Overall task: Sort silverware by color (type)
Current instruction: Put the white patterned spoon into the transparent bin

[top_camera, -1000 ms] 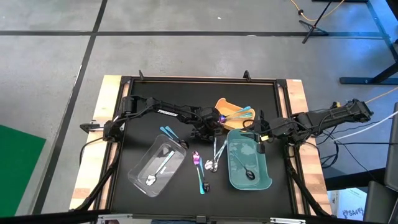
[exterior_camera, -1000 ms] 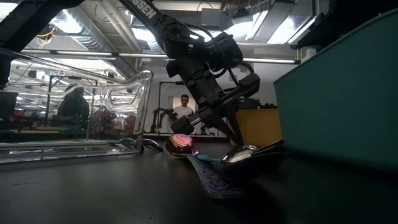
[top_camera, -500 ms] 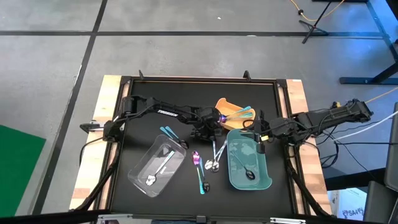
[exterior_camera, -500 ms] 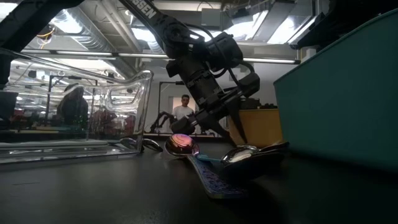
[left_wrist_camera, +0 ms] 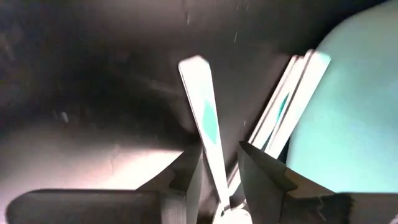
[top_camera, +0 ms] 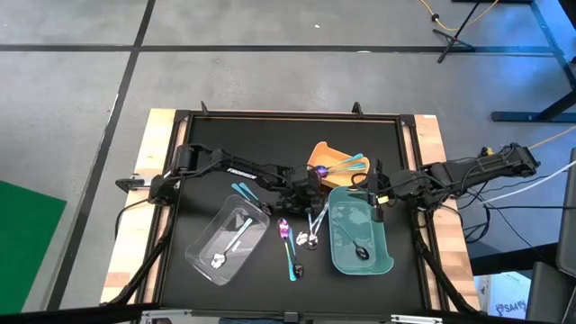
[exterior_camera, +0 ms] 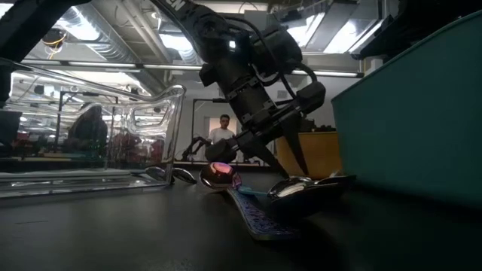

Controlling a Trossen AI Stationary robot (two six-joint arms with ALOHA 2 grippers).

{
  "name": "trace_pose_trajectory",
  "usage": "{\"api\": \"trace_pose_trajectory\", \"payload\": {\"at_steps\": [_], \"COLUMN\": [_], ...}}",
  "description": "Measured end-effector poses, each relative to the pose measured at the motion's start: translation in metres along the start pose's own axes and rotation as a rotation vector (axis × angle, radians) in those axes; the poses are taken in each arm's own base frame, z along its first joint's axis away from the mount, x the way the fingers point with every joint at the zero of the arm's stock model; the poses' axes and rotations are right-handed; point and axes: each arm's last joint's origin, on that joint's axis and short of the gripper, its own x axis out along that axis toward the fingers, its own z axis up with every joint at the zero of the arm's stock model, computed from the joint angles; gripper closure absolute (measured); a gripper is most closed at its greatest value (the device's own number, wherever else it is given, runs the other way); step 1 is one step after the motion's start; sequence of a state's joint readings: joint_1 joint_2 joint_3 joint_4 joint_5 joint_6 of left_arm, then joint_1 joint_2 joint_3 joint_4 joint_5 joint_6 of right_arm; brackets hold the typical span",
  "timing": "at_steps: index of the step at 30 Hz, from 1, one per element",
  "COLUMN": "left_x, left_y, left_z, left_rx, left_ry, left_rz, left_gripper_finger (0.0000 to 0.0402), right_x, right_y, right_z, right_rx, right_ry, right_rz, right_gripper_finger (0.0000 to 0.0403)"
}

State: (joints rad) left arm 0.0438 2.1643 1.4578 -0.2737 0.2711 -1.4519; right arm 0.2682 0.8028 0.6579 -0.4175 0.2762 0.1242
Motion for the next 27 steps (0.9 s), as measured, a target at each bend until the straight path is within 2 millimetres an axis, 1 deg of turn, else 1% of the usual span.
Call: {"api": "trace_pose_trajectory", "payload": {"at_steps": [4,11,18,21,27], "left_x": [0.002,0.005,0.006,0.006,0.006], "left_y": [-0.001,-0.002,0.001,0.001,0.002], "left_z": [-0.008,-0.02,-0.023,-0.023,-0.022], "left_rx": [0.005,0.037,0.031,0.03,0.027], "left_ry": [0.003,-0.099,-0.096,-0.1,-0.115], "left_rz": [0.004,0.019,0.053,0.062,0.069], "left_gripper_finger": [0.0305,0.0305,0.0307,0.0323,0.0378], "right_x": [0.0,0.0,0.0,0.0,0.0], "right_y": [0.0,0.0,0.0,0.0,0.0], "right_z": [0.0,0.0,0.0,0.0,0.0], "right_rx": [0.0,0.0,0.0,0.0,0.0], "right_ry": [0.0,0.0,0.0,0.0,0.0], "right_rz": [0.0,0.0,0.0,0.0,0.0], "right_gripper_finger": [0.0317,0.0317,0.0317,0.0317,0.0317]}}
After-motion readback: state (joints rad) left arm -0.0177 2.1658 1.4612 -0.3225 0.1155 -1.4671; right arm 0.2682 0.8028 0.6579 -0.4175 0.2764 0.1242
